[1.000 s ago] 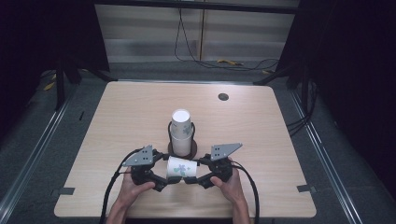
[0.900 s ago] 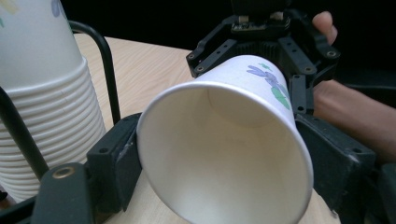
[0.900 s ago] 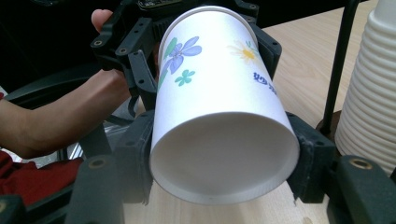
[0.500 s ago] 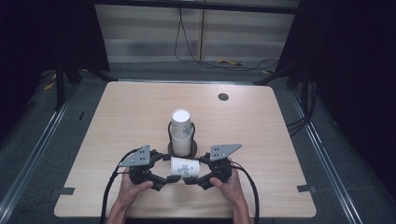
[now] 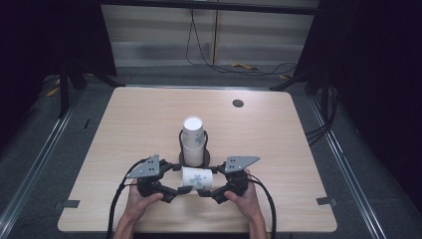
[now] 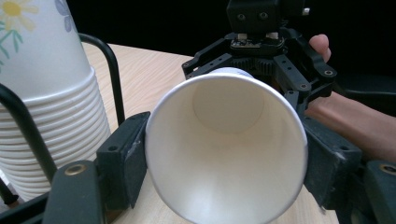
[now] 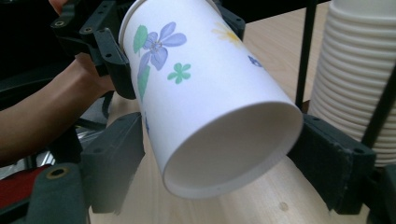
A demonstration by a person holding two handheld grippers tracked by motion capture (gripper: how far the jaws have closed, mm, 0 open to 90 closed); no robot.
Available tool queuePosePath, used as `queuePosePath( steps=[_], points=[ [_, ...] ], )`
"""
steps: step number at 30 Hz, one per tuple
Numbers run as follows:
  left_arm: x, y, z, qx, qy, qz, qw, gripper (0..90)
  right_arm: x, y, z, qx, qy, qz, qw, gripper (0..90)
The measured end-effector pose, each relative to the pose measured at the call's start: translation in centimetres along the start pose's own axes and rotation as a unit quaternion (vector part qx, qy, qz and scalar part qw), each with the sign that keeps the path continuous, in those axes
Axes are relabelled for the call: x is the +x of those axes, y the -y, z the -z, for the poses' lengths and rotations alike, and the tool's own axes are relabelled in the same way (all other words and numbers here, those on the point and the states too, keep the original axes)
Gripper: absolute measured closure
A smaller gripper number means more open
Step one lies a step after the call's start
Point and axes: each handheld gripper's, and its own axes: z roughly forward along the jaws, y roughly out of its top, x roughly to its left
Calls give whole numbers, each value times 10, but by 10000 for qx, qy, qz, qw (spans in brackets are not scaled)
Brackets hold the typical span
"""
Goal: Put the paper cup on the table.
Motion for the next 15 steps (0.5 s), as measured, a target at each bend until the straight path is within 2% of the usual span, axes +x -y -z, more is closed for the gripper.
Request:
queuePosePath(
  steps=[3, 8, 10, 15],
  points=[
    [0, 0, 1, 58, -81, 8, 10000, 255, 1, 1, 3, -78, 162, -19, 9998, 132],
    [2, 0, 4, 179, -233, 39, 9996, 251, 3, 3, 7, -212, 484, -7, 9986, 129],
    [2, 0, 6, 193, -251, 27, 9995, 251, 3, 5, 10, -277, 749, 24, 9968, 129],
    [2, 0, 10, 263, -389, 69, 9989, 250, 5, 12, 18, -446, 1175, -25, 9921, 129]
  ],
)
